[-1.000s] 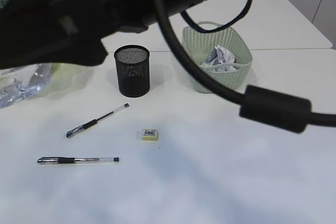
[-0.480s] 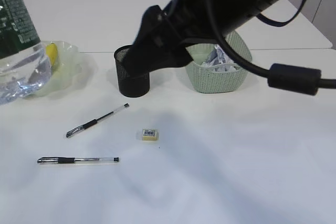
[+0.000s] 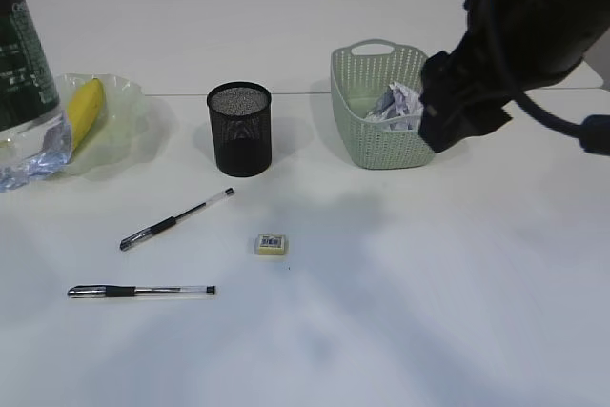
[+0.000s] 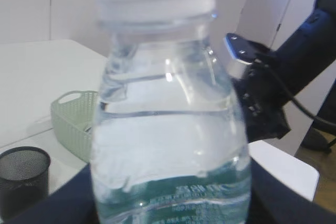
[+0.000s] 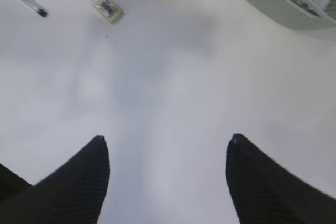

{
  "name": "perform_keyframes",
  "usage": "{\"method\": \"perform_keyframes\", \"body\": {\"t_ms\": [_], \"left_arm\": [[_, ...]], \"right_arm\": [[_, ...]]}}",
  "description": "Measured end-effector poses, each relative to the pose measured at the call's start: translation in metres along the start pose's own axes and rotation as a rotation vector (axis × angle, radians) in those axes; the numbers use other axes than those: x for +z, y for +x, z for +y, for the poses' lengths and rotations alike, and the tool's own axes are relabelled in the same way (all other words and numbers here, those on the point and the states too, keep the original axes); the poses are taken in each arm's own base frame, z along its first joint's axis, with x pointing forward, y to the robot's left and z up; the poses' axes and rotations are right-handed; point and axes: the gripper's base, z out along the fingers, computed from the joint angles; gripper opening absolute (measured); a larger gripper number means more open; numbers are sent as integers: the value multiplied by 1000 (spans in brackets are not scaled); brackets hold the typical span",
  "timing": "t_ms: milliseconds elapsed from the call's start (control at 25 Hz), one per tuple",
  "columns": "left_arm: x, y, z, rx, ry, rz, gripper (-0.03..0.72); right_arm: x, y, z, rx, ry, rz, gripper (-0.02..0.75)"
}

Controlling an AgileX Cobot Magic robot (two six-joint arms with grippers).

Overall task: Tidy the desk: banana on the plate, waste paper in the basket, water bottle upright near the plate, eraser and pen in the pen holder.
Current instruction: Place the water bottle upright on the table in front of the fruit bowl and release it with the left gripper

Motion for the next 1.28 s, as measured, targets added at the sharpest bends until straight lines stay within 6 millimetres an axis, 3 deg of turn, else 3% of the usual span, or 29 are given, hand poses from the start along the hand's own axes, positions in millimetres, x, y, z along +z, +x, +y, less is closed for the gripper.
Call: {"method": "perform_keyframes", "body": {"t_ms": [360, 600, 840, 1280], "left_arm": [[-3, 2, 23, 71, -256, 31, 367], [-6, 0, 34, 86, -379, 16, 367], [-4, 2, 47, 52, -453, 18, 367], [-2, 9, 65, 28, -549, 44, 367]], "right_arm": [[-31, 17, -12, 29, 130, 10, 512], [-17, 47, -10, 30, 150, 96, 512], [-11, 75, -9, 116, 175, 70, 512], [-8, 98, -66, 323, 289, 28, 503]]}}
